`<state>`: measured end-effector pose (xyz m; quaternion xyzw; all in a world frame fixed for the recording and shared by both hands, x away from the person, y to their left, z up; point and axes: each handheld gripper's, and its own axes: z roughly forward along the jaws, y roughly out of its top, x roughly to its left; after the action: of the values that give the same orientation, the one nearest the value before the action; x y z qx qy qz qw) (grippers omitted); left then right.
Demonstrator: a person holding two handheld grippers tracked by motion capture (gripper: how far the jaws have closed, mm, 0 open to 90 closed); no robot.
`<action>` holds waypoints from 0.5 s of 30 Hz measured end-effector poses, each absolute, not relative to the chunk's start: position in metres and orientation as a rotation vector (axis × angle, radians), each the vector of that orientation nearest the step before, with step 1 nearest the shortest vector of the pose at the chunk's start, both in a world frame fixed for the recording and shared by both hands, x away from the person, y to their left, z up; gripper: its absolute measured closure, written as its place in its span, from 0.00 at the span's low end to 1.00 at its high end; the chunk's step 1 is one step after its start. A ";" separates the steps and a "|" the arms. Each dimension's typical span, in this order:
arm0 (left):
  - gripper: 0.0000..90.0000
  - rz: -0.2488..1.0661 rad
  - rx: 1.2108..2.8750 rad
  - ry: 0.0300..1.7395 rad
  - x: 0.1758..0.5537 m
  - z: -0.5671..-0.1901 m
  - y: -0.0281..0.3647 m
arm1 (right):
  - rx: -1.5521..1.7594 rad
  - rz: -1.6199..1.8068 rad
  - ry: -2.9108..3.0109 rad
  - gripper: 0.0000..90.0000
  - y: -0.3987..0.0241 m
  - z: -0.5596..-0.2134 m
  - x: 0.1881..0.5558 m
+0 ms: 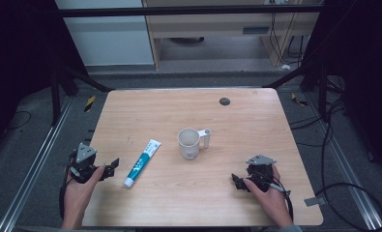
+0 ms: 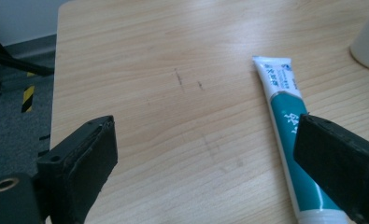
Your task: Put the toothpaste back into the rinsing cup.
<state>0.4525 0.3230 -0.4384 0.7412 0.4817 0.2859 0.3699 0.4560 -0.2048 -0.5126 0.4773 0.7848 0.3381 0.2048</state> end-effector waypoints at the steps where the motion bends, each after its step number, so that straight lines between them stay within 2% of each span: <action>1: 0.07 0.732 1.905 1.228 0.453 -0.436 0.321 | 1.332 0.943 2.188 0.02 -0.205 -0.513 0.456; 11: 0.07 0.721 1.968 1.122 0.453 -0.414 0.288 | 1.322 0.943 2.190 0.02 -0.205 -0.513 0.456; 15: 0.09 0.663 1.994 1.142 0.457 -0.406 0.277 | 1.321 0.942 2.191 0.02 -0.205 -0.513 0.456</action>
<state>0.4572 0.2774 -0.4060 0.7759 0.4442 0.2578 0.3662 0.4561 -0.2053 -0.5128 0.4740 0.7865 0.3380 0.2061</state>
